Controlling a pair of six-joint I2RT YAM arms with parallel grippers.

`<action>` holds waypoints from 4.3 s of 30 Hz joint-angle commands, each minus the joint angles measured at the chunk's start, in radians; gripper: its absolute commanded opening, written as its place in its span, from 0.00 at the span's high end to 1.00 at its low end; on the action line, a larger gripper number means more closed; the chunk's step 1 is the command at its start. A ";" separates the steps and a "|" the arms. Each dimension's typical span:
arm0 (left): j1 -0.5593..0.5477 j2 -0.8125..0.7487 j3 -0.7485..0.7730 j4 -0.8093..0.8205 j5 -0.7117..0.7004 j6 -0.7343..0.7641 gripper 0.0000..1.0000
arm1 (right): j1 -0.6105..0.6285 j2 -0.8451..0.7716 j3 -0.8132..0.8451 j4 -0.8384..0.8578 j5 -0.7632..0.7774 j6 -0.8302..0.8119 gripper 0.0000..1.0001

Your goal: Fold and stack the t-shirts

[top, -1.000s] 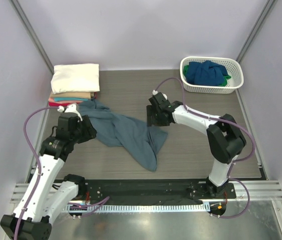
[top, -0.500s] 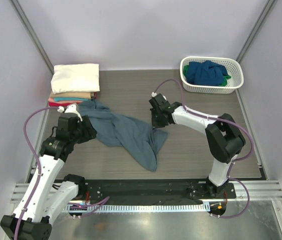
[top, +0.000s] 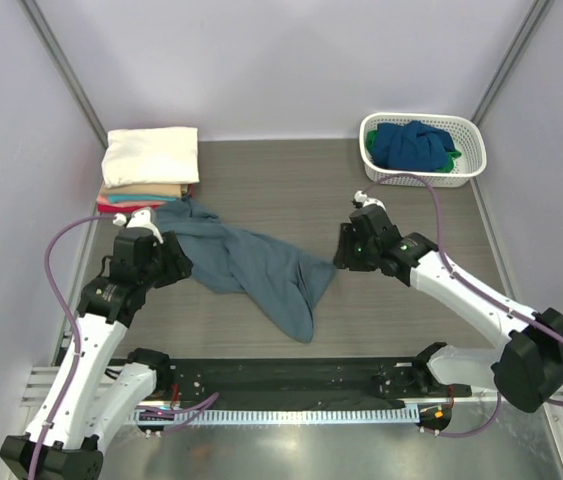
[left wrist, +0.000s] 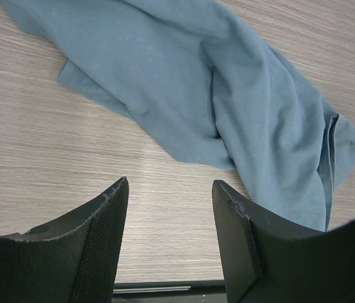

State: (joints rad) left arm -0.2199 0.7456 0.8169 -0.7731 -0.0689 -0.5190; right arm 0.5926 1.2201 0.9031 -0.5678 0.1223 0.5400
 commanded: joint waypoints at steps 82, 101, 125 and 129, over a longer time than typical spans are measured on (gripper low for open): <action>-0.027 -0.528 0.007 -0.549 -0.006 -0.555 0.29 | -0.685 0.170 0.140 0.068 -0.049 -0.058 0.99; -0.006 0.887 0.450 0.265 -0.135 -0.024 0.32 | -0.599 0.196 0.134 0.112 -0.282 -0.074 0.99; 0.051 1.279 0.587 0.379 -0.068 -0.061 0.72 | -0.551 0.268 0.122 0.158 -0.306 -0.077 0.99; 0.053 1.246 0.593 0.387 -0.039 -0.061 1.00 | -0.551 0.275 0.112 0.169 -0.285 -0.077 0.99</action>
State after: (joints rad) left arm -0.1734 2.0258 1.4109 -0.4213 -0.1478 -0.5743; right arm 0.0391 1.4944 1.0229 -0.4366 -0.1825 0.4702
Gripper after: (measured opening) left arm 0.041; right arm 0.023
